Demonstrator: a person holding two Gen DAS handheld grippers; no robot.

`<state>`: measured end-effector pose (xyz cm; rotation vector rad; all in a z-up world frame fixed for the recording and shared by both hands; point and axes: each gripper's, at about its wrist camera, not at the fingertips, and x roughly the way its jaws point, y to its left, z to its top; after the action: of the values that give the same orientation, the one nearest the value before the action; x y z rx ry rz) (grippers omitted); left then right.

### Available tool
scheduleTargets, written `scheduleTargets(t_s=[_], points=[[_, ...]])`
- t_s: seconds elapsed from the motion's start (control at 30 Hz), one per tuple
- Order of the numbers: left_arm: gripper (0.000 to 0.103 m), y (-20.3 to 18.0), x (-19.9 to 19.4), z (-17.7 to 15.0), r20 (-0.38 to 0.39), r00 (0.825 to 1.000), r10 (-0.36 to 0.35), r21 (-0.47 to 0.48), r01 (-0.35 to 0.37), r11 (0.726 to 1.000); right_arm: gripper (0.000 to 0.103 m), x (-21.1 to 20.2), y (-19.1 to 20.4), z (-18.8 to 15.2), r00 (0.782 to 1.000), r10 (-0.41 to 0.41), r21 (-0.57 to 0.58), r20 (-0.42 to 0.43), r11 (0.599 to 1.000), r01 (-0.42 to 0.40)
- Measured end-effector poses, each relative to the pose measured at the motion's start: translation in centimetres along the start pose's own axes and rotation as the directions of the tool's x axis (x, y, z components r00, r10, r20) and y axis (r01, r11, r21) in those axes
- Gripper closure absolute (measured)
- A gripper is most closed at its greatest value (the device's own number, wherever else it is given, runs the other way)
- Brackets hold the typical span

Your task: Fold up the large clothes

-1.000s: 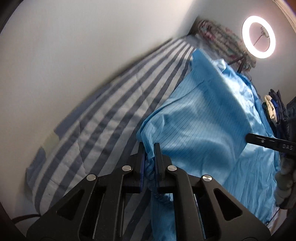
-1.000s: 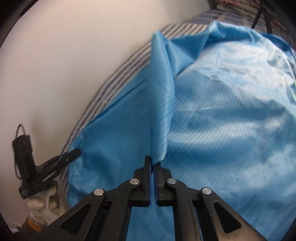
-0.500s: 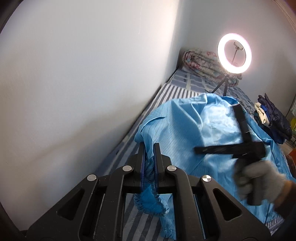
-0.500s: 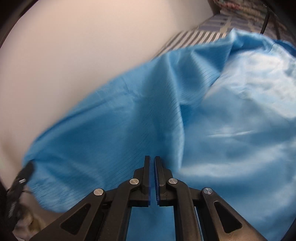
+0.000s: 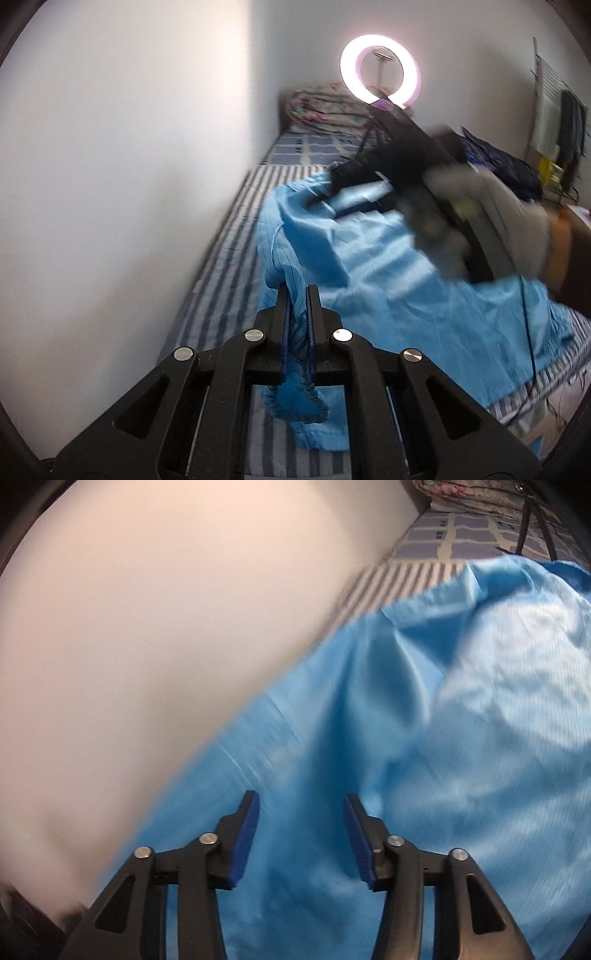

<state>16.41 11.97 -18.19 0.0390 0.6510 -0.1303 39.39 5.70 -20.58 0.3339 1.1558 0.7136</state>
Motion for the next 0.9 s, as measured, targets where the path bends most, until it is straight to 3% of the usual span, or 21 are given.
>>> scheduleTargets(t_s=[0.13,0.23,0.27,0.33,0.4,0.67,0.9], points=[[0.098,-0.8,-0.3,-0.6,-0.004,0.999,-0.037,0.016,0.037,0.999,0.046,2.0,1.9,2.3,1.000,0.008,0.029,-0.027,1.000,-0.008],[0.098,-1.2,-0.3,-1.3,-0.017,0.998,-0.065,0.018,0.065,0.998,0.046,3.9,3.4,3.4,0.997,-0.059,0.018,-0.045,0.998,0.060],[0.098,-1.3,-0.1,-1.5,-0.027,0.997,-0.074,0.023,0.075,0.997,0.052,4.7,3.8,3.4,0.994,-0.100,0.002,-0.052,0.995,0.100],[0.098,-1.9,0.0,-1.9,-0.037,0.996,-0.082,0.043,0.083,0.996,0.093,5.8,4.0,3.1,0.987,-0.136,-0.035,-0.087,0.990,0.133],[0.098,-2.3,-0.1,-2.2,-0.043,0.995,-0.091,0.064,0.094,0.994,0.103,5.4,3.6,2.3,0.985,-0.151,-0.048,-0.080,0.988,0.148],[0.098,-4.1,-1.5,-3.3,-0.058,0.989,-0.139,0.144,0.146,0.979,0.103,-4.0,0.7,-1.4,0.994,-0.104,0.002,0.040,0.995,0.104],[0.098,-5.9,-3.0,-4.1,-0.079,0.977,-0.199,0.191,0.211,0.959,0.103,-9.9,-3.9,-5.6,0.986,-0.135,0.088,0.096,0.988,0.127]])
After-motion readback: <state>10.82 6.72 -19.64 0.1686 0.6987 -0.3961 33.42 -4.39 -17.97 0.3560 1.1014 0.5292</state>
